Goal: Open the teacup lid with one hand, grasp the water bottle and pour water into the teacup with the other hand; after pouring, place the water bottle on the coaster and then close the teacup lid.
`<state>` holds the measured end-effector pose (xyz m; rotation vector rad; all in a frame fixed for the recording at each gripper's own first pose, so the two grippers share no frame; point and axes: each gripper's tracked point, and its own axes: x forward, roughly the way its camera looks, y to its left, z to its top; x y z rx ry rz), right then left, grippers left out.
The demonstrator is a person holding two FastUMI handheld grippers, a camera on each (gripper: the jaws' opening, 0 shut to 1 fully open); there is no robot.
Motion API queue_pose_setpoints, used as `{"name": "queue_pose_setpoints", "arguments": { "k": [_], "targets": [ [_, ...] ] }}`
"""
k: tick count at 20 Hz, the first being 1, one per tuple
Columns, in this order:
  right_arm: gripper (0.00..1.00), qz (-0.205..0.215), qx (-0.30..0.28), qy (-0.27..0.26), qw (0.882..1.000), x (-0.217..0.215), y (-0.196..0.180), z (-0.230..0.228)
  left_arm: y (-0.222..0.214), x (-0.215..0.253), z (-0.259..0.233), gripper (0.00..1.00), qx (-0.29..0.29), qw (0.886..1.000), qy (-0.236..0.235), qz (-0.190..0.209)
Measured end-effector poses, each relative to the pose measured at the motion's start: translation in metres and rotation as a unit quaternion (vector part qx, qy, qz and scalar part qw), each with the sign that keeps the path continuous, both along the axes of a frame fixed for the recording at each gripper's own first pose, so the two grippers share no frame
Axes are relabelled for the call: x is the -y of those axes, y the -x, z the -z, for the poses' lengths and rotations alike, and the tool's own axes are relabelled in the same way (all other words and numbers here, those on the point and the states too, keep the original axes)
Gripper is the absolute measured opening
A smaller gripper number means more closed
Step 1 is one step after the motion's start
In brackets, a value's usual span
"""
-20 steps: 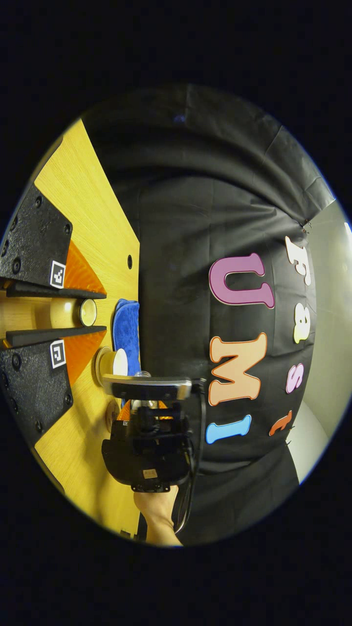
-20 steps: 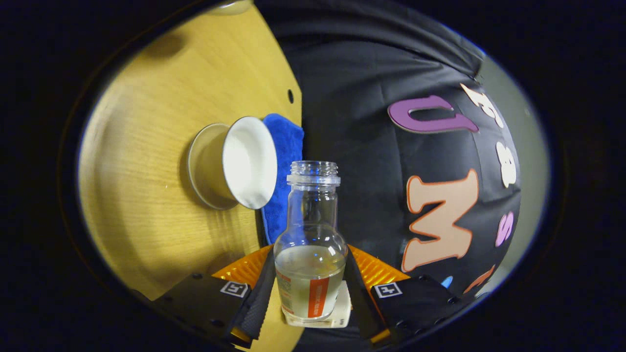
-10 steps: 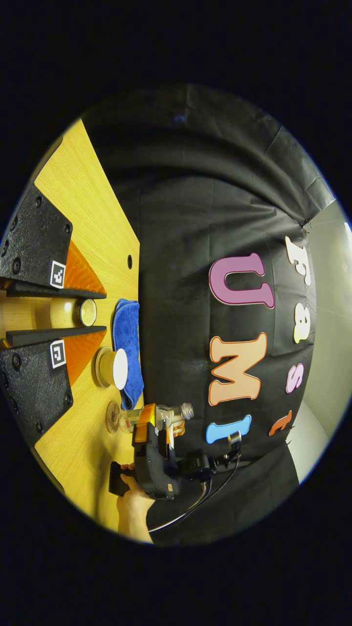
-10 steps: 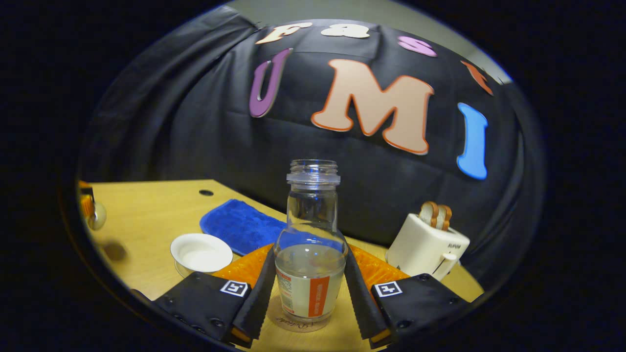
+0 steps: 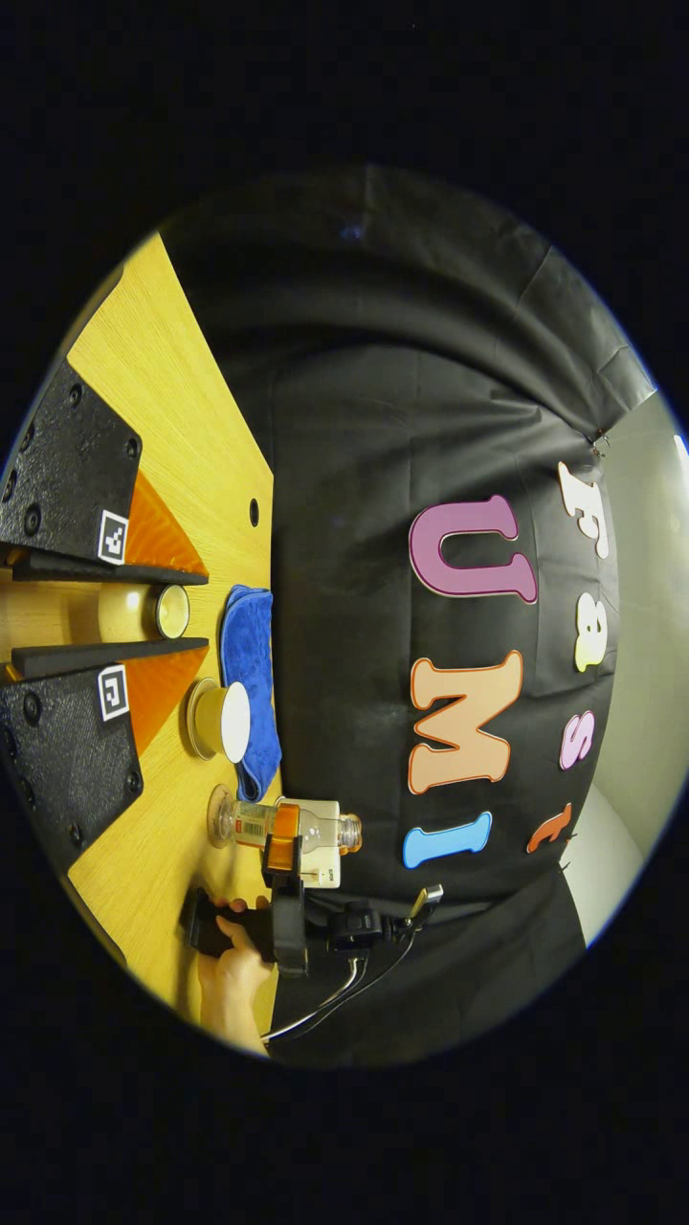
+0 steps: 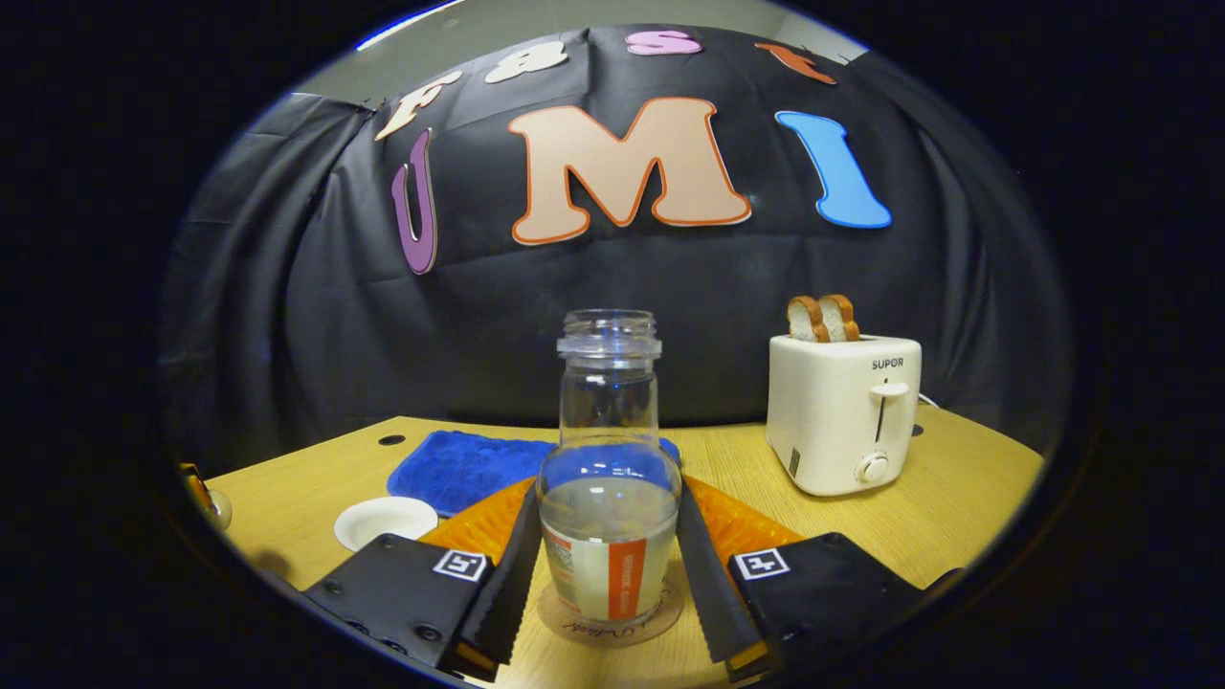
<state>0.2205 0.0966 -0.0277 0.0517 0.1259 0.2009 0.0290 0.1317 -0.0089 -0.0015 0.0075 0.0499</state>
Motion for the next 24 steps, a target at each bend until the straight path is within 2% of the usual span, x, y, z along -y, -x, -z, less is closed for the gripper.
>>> {"name": "queue_pose_setpoints", "arguments": {
  "k": [4,8,11,12,17,18,20,23,24],
  "targets": [
    [0.78,-0.005,0.019,0.03,0.999,0.006,-0.002,-0.004,-0.001,-0.001,-0.001,0.24,-0.001,1.0,0.0,-0.001],
    [0.8,-0.004,0.017,0.018,1.0,-0.001,0.0,0.0,-0.001,-0.001,-0.001,0.24,-0.001,1.0,0.0,-0.001],
    [0.76,-0.01,0.033,0.021,0.999,0.003,0.001,-0.003,0.0,-0.001,-0.001,0.24,-0.001,1.0,0.0,-0.001],
    [0.82,-0.013,0.04,0.015,0.999,0.001,0.003,-0.006,-0.001,-0.001,-0.001,0.24,-0.001,1.0,0.0,0.0],
    [0.87,-0.021,0.043,0.018,0.999,0.005,0.002,-0.003,-0.001,-0.001,0.0,0.24,-0.002,1.0,0.0,-0.002],
    [0.92,-0.02,0.045,0.018,0.999,0.004,0.001,-0.005,-0.002,-0.001,0.0,0.24,-0.002,1.0,0.0,-0.001],
    [0.84,-0.021,0.044,0.018,0.999,0.004,0.003,-0.004,-0.004,0.002,0.0,0.24,-0.003,1.0,0.0,0.002],
    [0.94,-0.018,0.045,0.018,0.999,0.005,0.004,-0.004,-0.003,-0.001,0.001,0.24,-0.003,1.0,0.0,-0.004],
    [0.89,-0.019,0.044,0.018,0.999,0.005,0.004,-0.005,-0.004,-0.002,0.0,0.24,-0.002,1.0,0.0,-0.006]
  ]
}}
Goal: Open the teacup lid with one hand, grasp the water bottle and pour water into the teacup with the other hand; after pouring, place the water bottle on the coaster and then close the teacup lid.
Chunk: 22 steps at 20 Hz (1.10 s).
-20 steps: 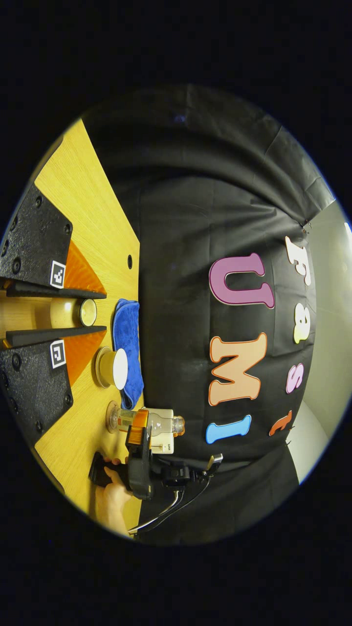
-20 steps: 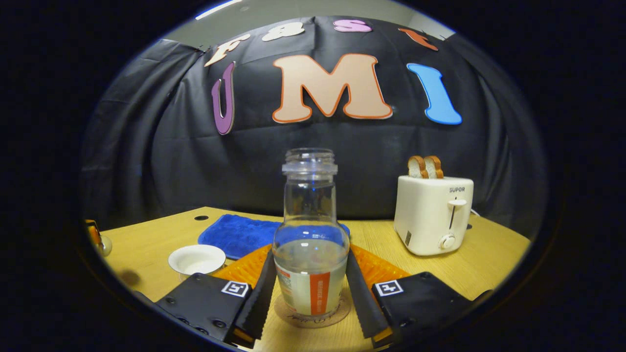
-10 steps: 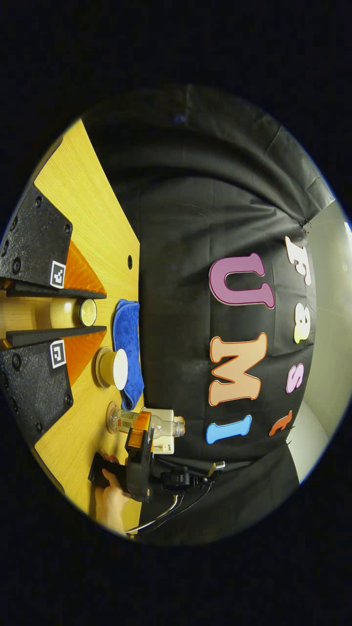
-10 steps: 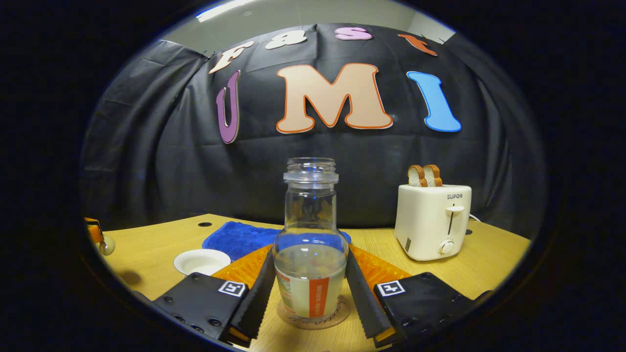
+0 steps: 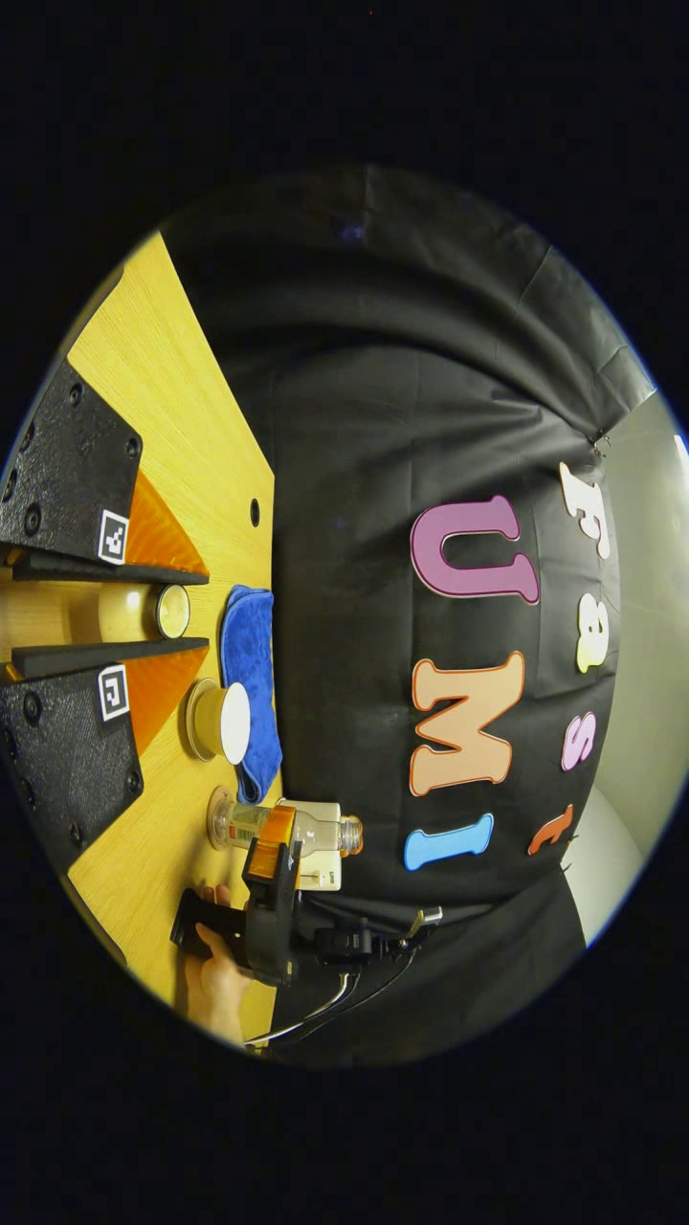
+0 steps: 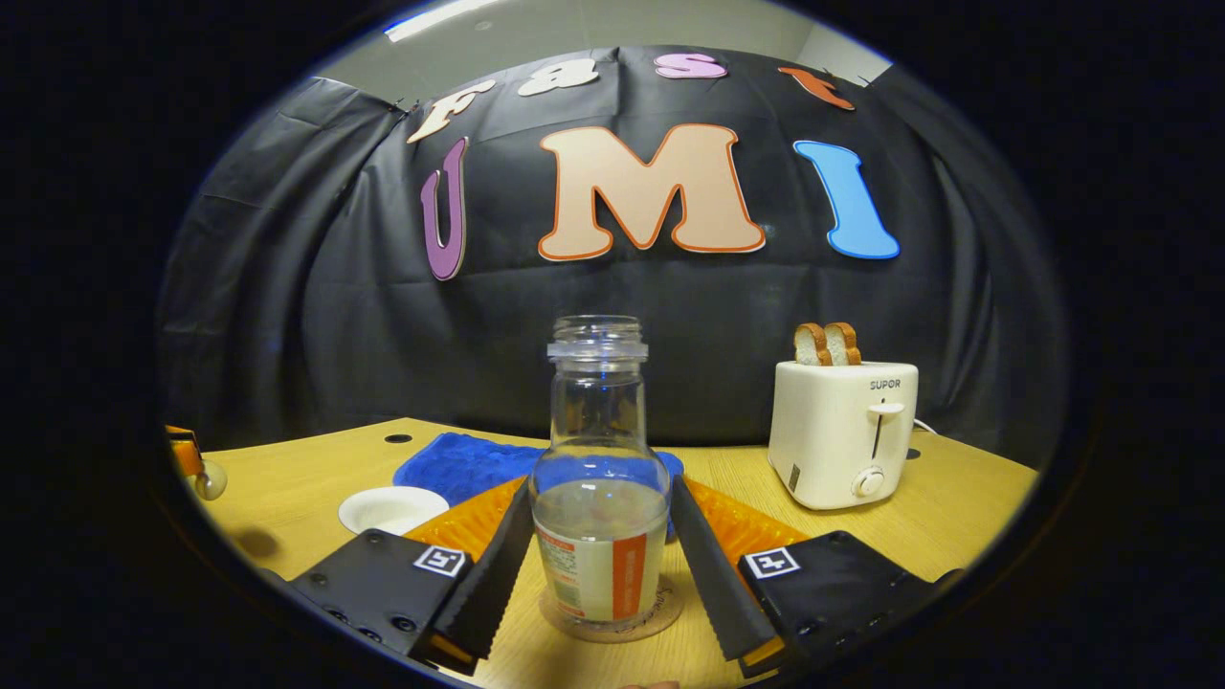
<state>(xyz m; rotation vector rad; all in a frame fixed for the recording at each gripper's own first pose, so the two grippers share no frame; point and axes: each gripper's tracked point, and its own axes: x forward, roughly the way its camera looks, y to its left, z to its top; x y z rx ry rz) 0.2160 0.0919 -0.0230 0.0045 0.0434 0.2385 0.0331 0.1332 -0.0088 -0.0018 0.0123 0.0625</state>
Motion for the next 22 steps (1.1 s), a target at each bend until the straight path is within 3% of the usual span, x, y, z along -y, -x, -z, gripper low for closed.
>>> {"name": "queue_pose_setpoints", "arguments": {
  "k": [1,2,4,5,6,7,8,14,15,17,18,19,20,21,22],
  "targets": [
    [0.94,-0.003,0.0,-0.001,1.0,0.0,0.001,0.0,-0.001,0.001,0.001,0.24,0.0,1.0,0.0,-0.001],
    [0.84,-0.005,0.0,0.0,1.0,0.0,0.001,0.0,-0.003,0.002,0.001,0.24,0.0,1.0,0.0,0.001],
    [0.84,-0.008,0.0,-0.001,1.0,0.001,0.003,0.001,-0.012,0.011,0.0,0.24,0.002,1.0,0.001,0.018],
    [0.89,-0.011,-0.001,-0.001,1.0,0.001,0.005,0.001,-0.019,0.02,0.001,0.24,0.0,0.999,0.0,0.034],
    [0.84,-0.012,0.0,-0.001,1.0,0.002,0.009,0.0,-0.027,0.027,0.001,0.23,0.001,0.999,0.0,0.05],
    [0.94,-0.011,-0.001,-0.001,1.0,0.004,0.013,0.0,-0.037,0.033,0.001,0.24,0.001,0.998,0.001,0.062],
    [0.89,-0.014,0.0,-0.002,1.0,0.005,0.017,-0.001,-0.047,0.04,0.001,0.23,0.001,0.997,0.0,0.075],
    [0.89,-0.018,0.002,-0.002,1.0,0.026,0.045,-0.003,-0.106,0.078,0.003,0.23,0.0,0.992,0.0,0.128],
    [0.84,-0.018,0.0,-0.001,1.0,0.032,0.053,-0.003,-0.114,0.083,0.0,0.23,0.005,0.991,0.001,0.132],
    [0.94,-0.012,0.002,-0.001,1.0,0.048,0.064,-0.004,-0.13,0.092,0.002,0.23,0.002,0.99,0.0,0.141],
    [0.84,-0.012,0.002,-0.001,1.0,0.054,0.071,-0.004,-0.137,0.097,0.001,0.23,0.006,0.99,-0.001,0.144],
    [0.84,-0.013,0.004,-0.001,1.0,0.059,0.076,-0.005,-0.144,0.102,-0.001,0.23,0.004,0.989,-0.001,0.147],
    [0.94,-0.012,0.004,-0.002,1.0,0.065,0.082,-0.005,-0.15,0.107,0.002,0.22,0.0,0.988,-0.003,0.151],
    [0.84,-0.011,0.004,-0.001,1.0,0.071,0.087,-0.007,-0.155,0.11,0.001,0.23,0.0,0.988,-0.004,0.154],
    [0.94,-0.01,0.004,-0.002,1.0,0.076,0.091,-0.007,-0.16,0.112,0.002,0.23,0.001,0.988,-0.003,0.153]
  ]
}}
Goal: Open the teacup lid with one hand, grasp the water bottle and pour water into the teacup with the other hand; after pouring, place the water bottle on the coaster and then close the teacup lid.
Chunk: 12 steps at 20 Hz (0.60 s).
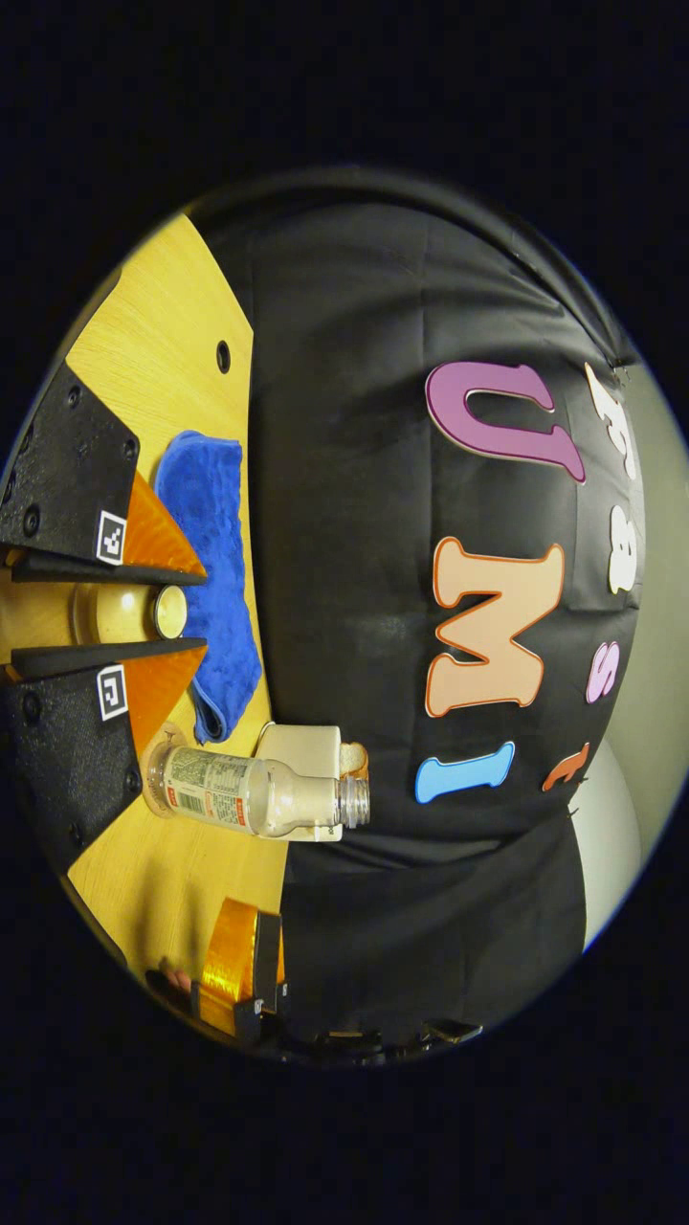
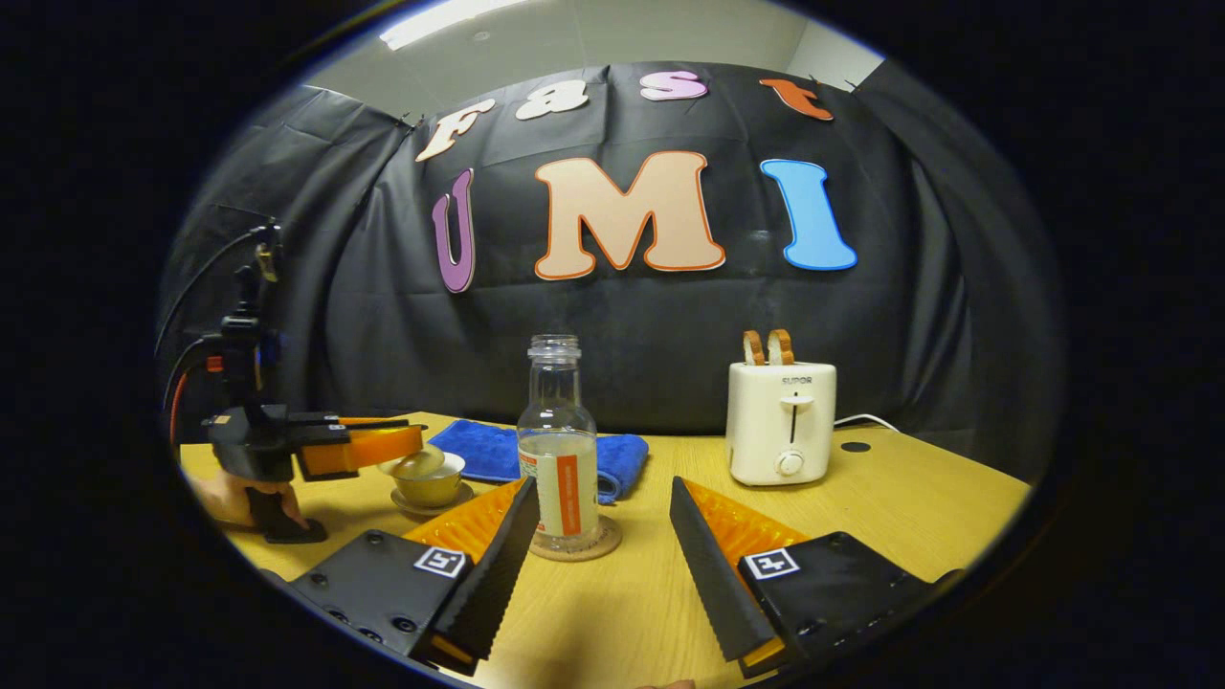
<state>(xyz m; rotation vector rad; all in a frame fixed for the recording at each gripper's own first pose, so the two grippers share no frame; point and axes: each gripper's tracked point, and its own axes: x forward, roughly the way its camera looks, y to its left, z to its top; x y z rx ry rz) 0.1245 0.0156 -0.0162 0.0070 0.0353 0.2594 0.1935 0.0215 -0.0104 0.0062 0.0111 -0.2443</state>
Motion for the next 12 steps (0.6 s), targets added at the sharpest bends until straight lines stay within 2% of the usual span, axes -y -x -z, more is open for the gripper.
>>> {"name": "queue_pose_setpoints", "arguments": {
  "k": [1,2,3,4,7,8,10,12],
  "targets": [
    [0.89,0.001,0.0,0.0,1.0,0.005,0.002,-0.001,-0.005,0.001,0.0,0.23,-0.001,1.0,0.002,-0.002],
    [0.93,0.003,0.0,0.0,1.0,0.008,0.005,0.0,-0.008,0.002,0.002,0.25,-0.003,1.0,-0.001,-0.004],
    [0.84,0.003,0.0,0.0,1.0,0.012,0.007,-0.001,-0.01,0.003,0.003,0.25,-0.008,1.0,-0.003,-0.005],
    [0.94,0.003,0.0,0.0,1.0,0.014,0.007,-0.001,-0.01,0.003,0.005,0.23,-0.013,1.0,-0.007,-0.008],
    [0.89,0.004,0.0,0.0,1.0,0.017,0.009,0.0,-0.009,-0.004,0.003,0.23,-0.009,1.0,0.0,-0.023],
    [0.93,0.004,0.0,-0.001,1.0,0.017,0.009,0.0,-0.009,-0.006,0.003,0.24,-0.007,1.0,0.001,-0.031],
    [0.84,0.003,0.0,-0.001,1.0,0.017,0.008,0.0,-0.01,-0.005,0.004,0.24,-0.012,0.999,-0.003,-0.035],
    [0.84,0.003,0.0,-0.001,1.0,0.017,0.008,0.0,-0.008,-0.003,0.007,0.24,-0.021,0.999,-0.006,-0.033]
  ]
}}
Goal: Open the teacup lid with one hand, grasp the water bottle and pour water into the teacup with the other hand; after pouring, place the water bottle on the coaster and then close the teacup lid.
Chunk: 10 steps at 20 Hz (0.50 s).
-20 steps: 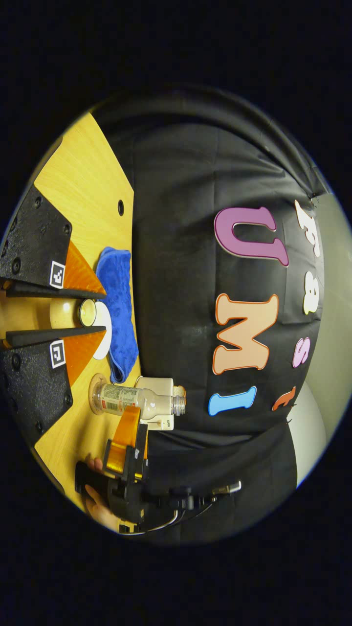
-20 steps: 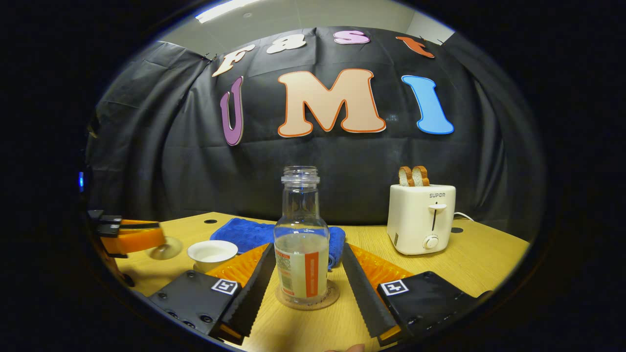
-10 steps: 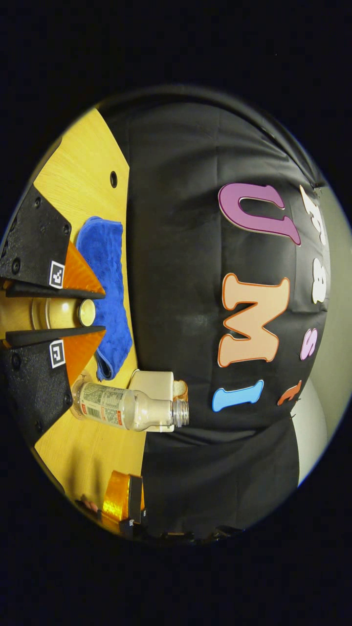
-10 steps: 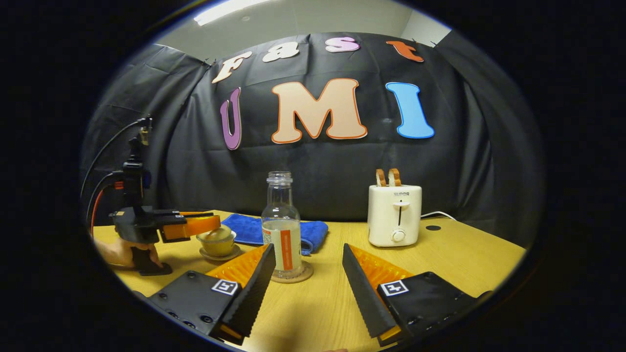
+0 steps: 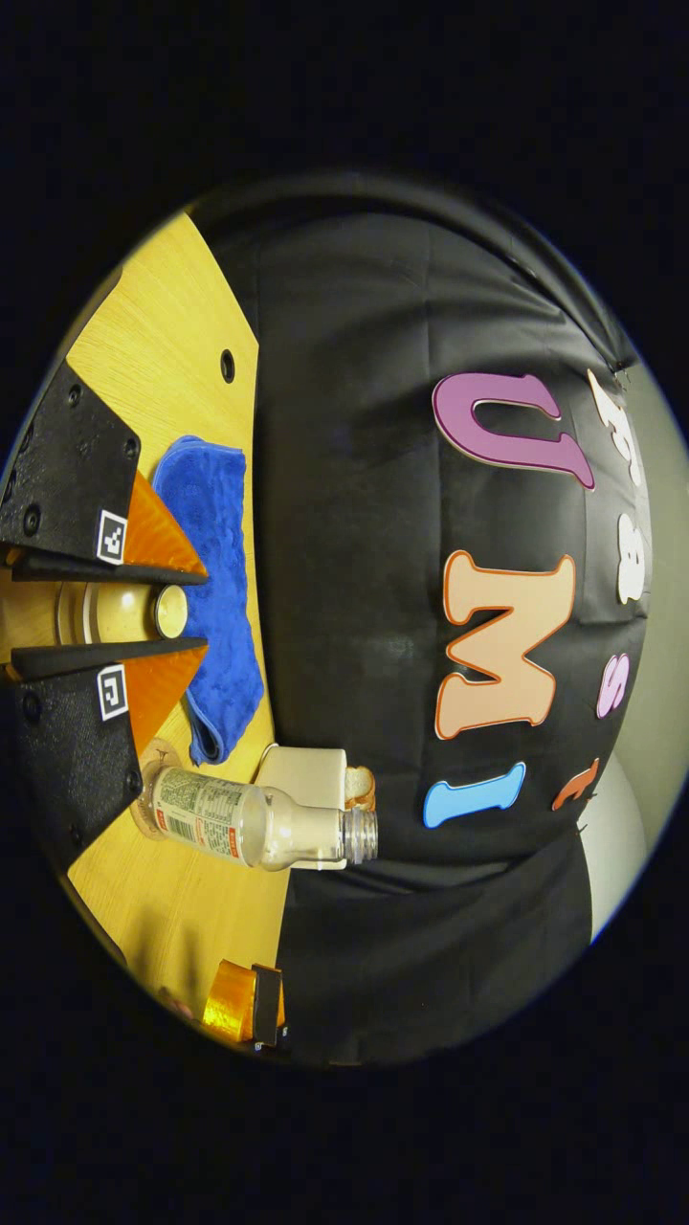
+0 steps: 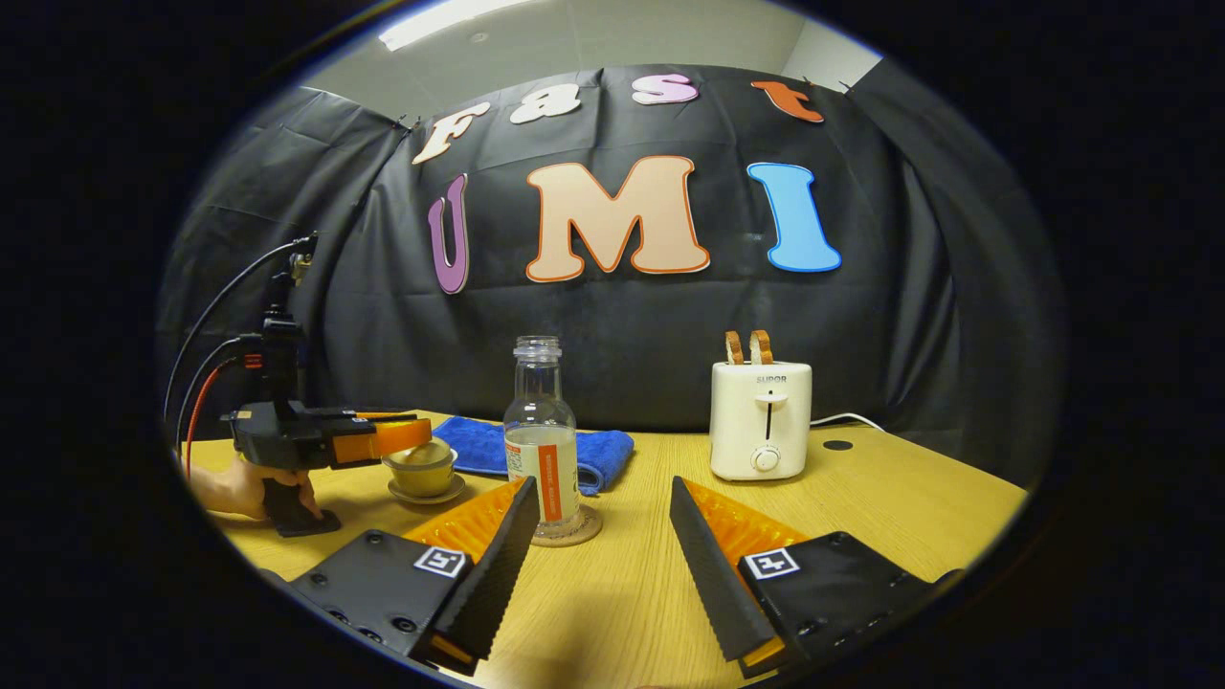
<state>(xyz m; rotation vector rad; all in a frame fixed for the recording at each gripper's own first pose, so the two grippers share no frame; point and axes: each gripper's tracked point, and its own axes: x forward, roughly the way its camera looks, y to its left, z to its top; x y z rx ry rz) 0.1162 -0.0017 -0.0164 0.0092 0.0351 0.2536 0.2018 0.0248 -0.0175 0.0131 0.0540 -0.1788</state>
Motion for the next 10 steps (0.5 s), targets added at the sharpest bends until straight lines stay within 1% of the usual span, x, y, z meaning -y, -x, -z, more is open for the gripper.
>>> {"name": "queue_pose_setpoints", "arguments": {
  "k": [1,2,6,10],
  "targets": [
    [0.93,0.002,0.0,0.001,1.0,0.0015,-0.0001,-0.0001,0.0006,0.0002,0.0002,0.24,-0.003,1.0,-0.001,0.001],
    [0.84,0.003,0.0,0.0,1.0,0.0027,-0.0013,-0.0001,0.0014,0.001,0.0007,0.24,-0.004,1.0,-0.001,0.002],
    [0.84,0.005,-0.001,0.0,1.0,0.0054,-0.0004,0.0,0.0006,0.0018,0.0074,0.23,-0.026,1.0,-0.016,-0.001],
    [0.84,0.005,-0.001,0.0,1.0,0.0084,0.0007,-0.0003,0.0006,0.0015,0.0081,0.23,-0.029,0.999,-0.018,-0.005]
  ]
}}
